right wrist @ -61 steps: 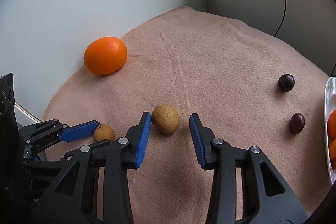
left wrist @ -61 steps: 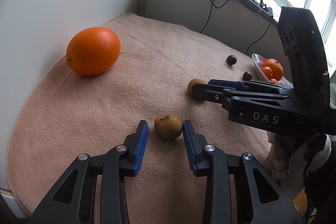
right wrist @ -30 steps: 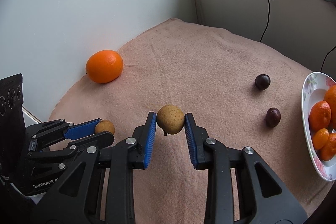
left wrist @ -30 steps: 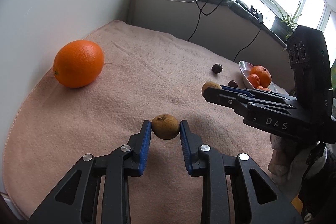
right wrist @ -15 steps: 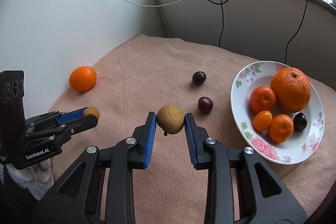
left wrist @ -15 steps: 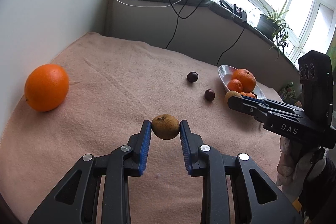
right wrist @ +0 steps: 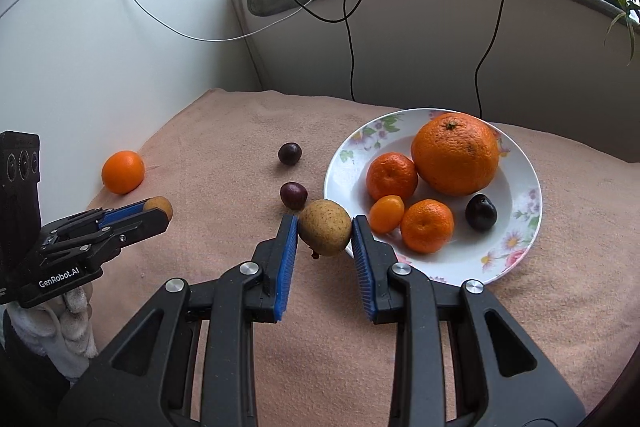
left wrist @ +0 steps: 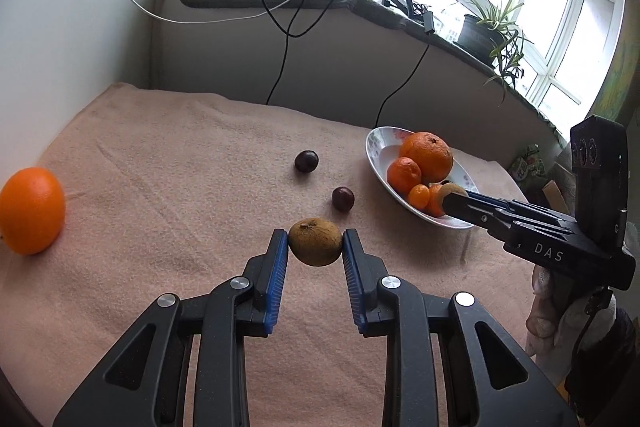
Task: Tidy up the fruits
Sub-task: 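Carry both kiwis over the plate with both grippers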
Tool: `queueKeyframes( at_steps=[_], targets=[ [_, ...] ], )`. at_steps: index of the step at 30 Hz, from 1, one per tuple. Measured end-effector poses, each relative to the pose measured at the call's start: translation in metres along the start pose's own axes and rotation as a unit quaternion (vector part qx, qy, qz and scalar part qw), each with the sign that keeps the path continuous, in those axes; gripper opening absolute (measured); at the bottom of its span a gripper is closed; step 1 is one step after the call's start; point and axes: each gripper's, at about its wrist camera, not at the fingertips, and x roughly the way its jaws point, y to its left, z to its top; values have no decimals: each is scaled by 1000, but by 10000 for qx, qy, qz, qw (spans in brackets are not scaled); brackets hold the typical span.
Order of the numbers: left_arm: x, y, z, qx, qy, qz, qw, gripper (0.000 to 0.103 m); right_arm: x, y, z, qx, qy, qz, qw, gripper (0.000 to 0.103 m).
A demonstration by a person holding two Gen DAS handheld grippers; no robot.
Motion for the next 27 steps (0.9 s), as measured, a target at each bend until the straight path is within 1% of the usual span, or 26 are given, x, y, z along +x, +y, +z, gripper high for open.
queueKeyframes(
  at_steps=[12,27],
  targets=[
    [27,-35,18,313,58,-264,9991,26,-19,-47,1,316,-151,-358,9987,29],
    [59,-59,30,448,253,-466,9976,26,-22,-89,1,607,-165,-684,9957,29]
  ],
)
